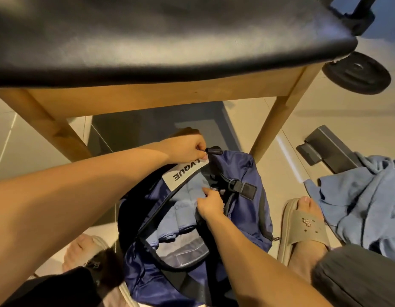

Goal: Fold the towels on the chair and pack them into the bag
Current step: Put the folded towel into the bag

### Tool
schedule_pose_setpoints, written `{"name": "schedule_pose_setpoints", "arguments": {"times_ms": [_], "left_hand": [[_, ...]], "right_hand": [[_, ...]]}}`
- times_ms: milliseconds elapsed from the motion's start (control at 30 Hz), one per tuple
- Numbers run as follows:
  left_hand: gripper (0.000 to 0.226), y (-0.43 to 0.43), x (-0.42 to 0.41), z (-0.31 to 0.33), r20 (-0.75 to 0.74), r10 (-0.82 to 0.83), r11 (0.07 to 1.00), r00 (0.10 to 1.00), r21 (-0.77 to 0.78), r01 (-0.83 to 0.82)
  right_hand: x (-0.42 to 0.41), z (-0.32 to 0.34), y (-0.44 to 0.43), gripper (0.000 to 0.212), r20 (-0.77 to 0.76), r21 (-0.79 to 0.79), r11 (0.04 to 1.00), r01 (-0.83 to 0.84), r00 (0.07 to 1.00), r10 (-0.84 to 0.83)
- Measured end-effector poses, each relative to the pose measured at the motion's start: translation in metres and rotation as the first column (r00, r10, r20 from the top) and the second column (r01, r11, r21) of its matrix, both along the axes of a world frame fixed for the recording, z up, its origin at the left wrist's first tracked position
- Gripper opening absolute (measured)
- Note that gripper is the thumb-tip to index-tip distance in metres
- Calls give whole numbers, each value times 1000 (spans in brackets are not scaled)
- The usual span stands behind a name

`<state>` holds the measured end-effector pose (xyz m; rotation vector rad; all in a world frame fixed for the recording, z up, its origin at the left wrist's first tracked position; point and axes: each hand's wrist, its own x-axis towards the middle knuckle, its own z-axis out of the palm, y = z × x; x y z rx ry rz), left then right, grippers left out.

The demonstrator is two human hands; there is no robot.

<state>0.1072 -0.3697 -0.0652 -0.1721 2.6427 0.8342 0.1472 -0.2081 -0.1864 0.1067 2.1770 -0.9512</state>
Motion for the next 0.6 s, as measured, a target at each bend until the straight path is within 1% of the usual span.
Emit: {"name": "schedule_pose_setpoints", "arguments": {"times_ms": [100, 133, 200, 267, 367, 433, 500, 567, 600], "left_hand": [[31, -4, 0, -1, 18, -2, 1000, 1000, -11, 3], [29, -5, -1, -1, 18, -1, 1000, 1000, -14, 1], [27, -5, -2, -1, 13, -12, 1000, 1000, -24, 12], [29, -4, -4, 1, -14, -29, 999, 999, -31, 29], [28, -3, -5, 0, -59, -98, 992, 993, -80, 93], [23, -5, -3, -2, -82, -139, 983, 987, -134, 128], [18, -7, 0, -3, -74, -158, 977, 985, -158, 145], [20, -7, 3, 1, -62, -175, 971, 983, -174, 162], [21, -6, 4, 4, -63, -185, 966, 981, -192, 170]], "right_hand": [[-3, -6, -3, 39, -57, 100, 992, -77, 995, 83], [-1, -6, -4, 43, -95, 132, 987, -96, 990, 109], [4, -6, -8, 58, -154, 151, 981, -122, 977, 145], [5, -9, -6, 66, -136, 108, 980, -170, 973, 184], [-6, -17, 2, 64, -41, 1, 981, -195, 980, 195], [-12, -17, 6, 64, -19, -41, 984, -175, 984, 175], [-8, -14, 8, 59, -25, -51, 985, -166, 986, 165], [-4, -14, 7, 59, -31, -61, 984, -169, 985, 167], [-4, -12, 7, 60, -28, -48, 980, -195, 981, 194]]}}
